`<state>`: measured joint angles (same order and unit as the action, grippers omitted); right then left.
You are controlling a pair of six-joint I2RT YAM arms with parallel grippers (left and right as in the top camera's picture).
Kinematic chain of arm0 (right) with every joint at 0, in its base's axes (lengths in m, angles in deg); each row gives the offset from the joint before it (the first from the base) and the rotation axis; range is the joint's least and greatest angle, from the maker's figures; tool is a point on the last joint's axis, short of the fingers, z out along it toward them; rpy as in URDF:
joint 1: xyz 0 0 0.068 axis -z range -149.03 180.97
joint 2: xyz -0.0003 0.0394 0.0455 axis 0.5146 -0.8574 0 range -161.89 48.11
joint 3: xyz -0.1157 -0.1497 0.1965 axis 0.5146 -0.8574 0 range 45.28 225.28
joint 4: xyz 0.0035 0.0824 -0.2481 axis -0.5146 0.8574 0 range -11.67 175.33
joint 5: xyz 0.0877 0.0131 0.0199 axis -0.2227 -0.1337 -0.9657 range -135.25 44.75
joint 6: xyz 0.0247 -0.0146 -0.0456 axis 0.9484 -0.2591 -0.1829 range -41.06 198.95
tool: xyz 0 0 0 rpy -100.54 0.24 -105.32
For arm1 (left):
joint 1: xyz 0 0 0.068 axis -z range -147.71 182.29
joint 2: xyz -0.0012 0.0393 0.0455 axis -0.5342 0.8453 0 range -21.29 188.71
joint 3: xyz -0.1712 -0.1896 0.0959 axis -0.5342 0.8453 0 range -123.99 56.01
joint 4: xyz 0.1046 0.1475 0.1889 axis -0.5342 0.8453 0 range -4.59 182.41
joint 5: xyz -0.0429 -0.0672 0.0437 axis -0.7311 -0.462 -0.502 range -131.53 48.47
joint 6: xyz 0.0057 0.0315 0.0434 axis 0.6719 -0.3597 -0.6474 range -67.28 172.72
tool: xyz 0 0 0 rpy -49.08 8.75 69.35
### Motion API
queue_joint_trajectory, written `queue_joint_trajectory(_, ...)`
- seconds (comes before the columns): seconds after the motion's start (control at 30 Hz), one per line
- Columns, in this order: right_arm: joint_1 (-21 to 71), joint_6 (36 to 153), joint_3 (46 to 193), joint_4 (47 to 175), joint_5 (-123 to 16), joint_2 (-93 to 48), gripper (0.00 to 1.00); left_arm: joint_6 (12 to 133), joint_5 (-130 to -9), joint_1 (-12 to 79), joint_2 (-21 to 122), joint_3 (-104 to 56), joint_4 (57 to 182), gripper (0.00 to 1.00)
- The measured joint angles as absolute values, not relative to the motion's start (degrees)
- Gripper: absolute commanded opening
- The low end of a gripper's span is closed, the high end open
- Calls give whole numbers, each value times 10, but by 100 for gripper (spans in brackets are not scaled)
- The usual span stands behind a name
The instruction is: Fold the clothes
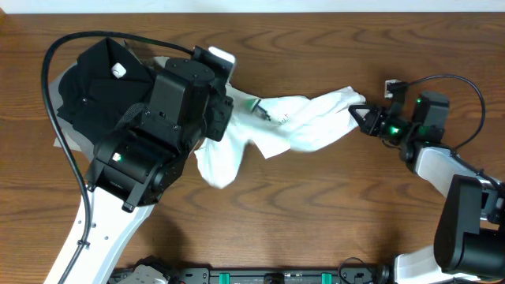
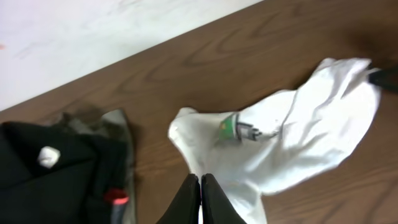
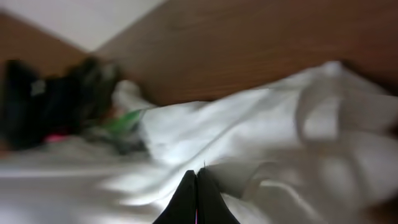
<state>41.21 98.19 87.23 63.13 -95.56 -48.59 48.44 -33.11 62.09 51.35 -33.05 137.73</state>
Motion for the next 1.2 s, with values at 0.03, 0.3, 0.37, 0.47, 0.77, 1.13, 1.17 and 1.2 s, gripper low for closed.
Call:
queue_joint_trajectory(0.03,417,979,874,630,-980,-486,1,484,-321,621,514,-330,1380,6)
queue_joint_trajectory(0.3,470,1005,918,630,-1049,-421,1,484,-291,621,514,-331,1384,6)
queue_joint_trajectory(0.37,481,1021,937,640,-1047,-390,1,484,-292,621,514,-331,1389,10)
queue_joint_trajectory(0.47,488,1043,959,670,-1041,-355,1,484,-303,621,514,-331,1402,32)
queue_joint_trajectory(0.77,486,1032,965,884,-931,-341,26,484,-366,621,569,-332,1466,43)
queue_joint_trajectory(1.13,419,939,965,979,-751,-459,54,498,-387,621,630,-332,1498,55)
queue_joint_trajectory(1.17,414,936,965,969,-742,-477,52,500,-388,621,637,-332,1508,57)
queue_joint_trajectory(1.2,412,934,965,955,-736,-493,52,500,-389,621,645,-332,1518,60)
